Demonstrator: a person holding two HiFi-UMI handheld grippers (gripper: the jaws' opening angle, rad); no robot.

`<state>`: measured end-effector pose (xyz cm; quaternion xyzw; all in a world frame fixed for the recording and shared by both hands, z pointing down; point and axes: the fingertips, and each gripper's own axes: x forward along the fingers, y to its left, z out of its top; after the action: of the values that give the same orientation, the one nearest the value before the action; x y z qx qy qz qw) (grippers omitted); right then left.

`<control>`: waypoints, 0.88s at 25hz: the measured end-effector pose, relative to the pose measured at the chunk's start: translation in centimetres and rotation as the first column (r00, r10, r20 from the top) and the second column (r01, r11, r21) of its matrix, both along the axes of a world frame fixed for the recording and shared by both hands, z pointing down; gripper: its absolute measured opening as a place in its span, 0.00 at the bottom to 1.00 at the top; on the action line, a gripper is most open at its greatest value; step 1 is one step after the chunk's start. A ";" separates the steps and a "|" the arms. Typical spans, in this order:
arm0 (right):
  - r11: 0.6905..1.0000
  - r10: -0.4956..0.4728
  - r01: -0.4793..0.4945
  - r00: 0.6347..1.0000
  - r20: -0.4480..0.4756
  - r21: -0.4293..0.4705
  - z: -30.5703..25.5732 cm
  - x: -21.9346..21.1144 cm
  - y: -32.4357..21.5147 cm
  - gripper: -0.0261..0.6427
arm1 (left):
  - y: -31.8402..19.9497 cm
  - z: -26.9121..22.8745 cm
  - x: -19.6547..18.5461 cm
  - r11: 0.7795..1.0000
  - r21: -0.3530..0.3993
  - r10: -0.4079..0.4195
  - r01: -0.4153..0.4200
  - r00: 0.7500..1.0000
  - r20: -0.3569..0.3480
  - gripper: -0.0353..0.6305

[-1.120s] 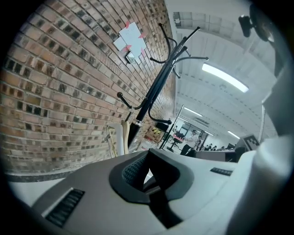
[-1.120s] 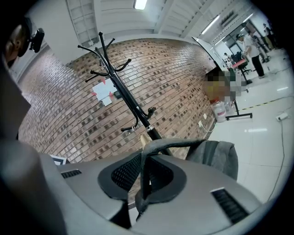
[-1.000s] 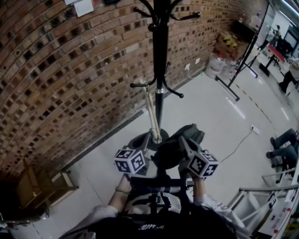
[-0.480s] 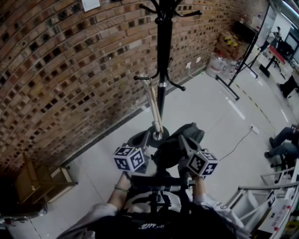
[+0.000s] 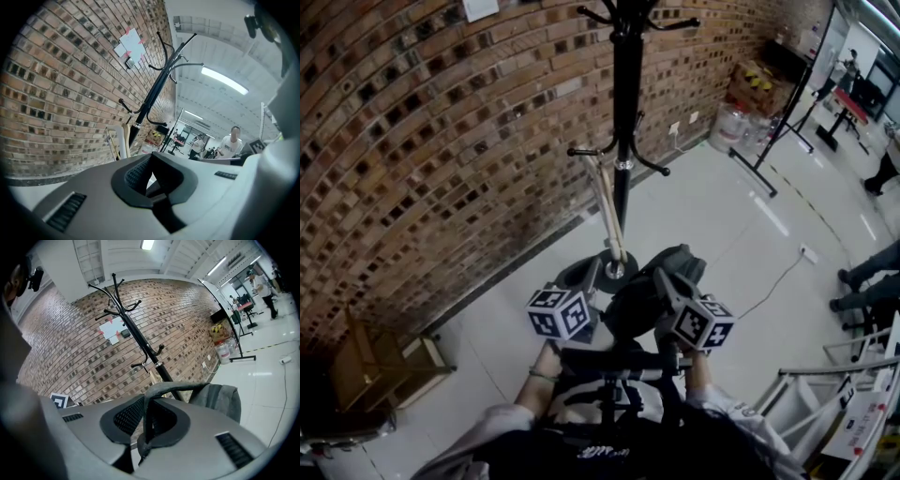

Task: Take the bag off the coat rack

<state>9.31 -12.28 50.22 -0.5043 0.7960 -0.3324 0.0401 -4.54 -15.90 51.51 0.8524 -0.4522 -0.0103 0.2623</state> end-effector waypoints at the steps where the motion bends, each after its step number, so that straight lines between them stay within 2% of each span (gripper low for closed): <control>1: 1.000 -0.001 0.001 1.000 -0.002 0.001 0.0 -0.1 0.0 0.10 | 0.0 0.0 -0.1 1.000 0.000 0.001 -0.001 1.000 0.000 0.06; 15: 1.000 -0.015 0.015 1.000 -0.015 -0.002 0.0 -1.4 -0.9 0.10 | -0.4 0.2 -2.0 1.000 -0.010 -0.030 0.030 1.000 -0.006 0.06; 22: 1.000 -0.028 0.028 0.999 -0.020 -0.013 0.2 -1.5 -1.0 0.10 | -0.7 0.2 -1.8 0.999 -0.011 -0.032 0.032 0.999 -0.012 0.06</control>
<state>7.81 -13.28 50.43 -0.4969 0.8011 -0.3328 0.0242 -6.33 -16.57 51.70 0.8435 -0.4642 -0.0172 0.2696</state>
